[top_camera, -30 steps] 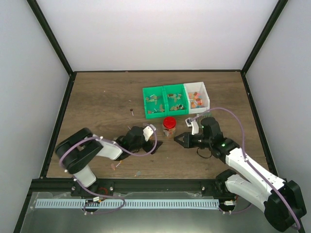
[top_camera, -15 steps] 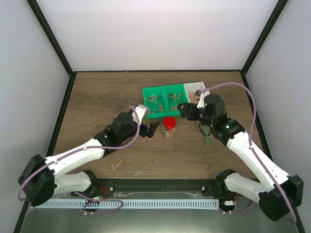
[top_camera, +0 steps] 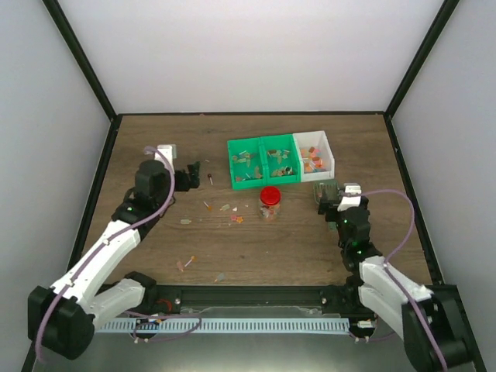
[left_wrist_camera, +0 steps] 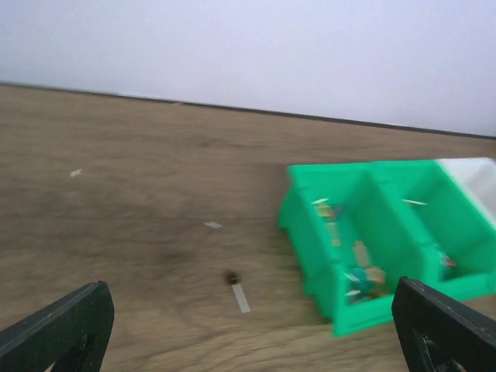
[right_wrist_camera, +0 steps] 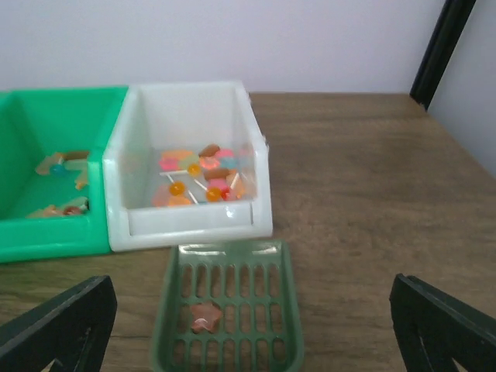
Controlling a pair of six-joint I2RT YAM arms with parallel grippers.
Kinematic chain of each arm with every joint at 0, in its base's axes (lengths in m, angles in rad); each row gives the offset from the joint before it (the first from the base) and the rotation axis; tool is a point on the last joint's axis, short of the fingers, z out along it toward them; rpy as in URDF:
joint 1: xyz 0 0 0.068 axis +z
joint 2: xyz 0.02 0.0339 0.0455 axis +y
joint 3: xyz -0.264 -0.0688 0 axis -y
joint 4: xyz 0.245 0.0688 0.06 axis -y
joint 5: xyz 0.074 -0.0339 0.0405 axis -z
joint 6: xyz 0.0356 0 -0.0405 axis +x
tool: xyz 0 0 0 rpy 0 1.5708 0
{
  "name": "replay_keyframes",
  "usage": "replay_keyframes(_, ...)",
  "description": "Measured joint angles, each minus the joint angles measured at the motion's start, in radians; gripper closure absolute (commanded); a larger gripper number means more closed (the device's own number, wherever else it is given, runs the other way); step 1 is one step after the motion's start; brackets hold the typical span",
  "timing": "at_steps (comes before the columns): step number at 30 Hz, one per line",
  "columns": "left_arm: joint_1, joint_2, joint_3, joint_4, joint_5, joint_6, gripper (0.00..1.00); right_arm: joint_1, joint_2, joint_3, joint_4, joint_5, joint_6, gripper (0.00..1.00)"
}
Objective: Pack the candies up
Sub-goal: Reset both arms
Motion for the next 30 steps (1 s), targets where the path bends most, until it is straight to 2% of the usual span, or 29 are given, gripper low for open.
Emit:
replay_keyframes(4,0.167,-0.047,-0.127,0.119,0.077,-0.027,0.0,-0.086,0.232,-0.047,0.262,-0.065,-0.009,0.0)
replay_keyframes(7,0.254,-0.057,-0.212,0.246,0.071,-0.084,0.0,-0.133,0.416,-0.039,0.465,-0.116,-0.01,0.0)
replay_keyframes(10,0.278,-0.035,-0.257,0.351,0.012,-0.082,0.0,-0.163,0.548,-0.003,0.587,-0.156,-0.027,0.0)
replay_keyframes(13,0.286,0.014,-0.266,0.477,-0.049,0.007,0.0,-0.187,0.69,0.045,0.722,-0.183,-0.032,0.0)
replay_keyframes(17,0.299,0.091,-0.268,0.61,-0.114,0.153,0.0,-0.198,0.719,0.026,0.818,-0.195,-0.031,0.0)
replay_keyframes(20,0.314,0.126,-0.325,0.724,-0.138,0.227,0.0,-0.198,0.717,0.019,0.861,-0.199,-0.029,0.0)
replay_keyframes(26,0.364,0.288,-0.429,0.94,-0.152,0.28,0.0,-0.198,0.717,0.019,0.884,-0.191,-0.024,0.0)
replay_keyframes(30,0.401,0.376,-0.42,0.983,-0.14,0.28,0.0,-0.198,0.718,0.042,0.857,-0.151,-0.008,0.0)
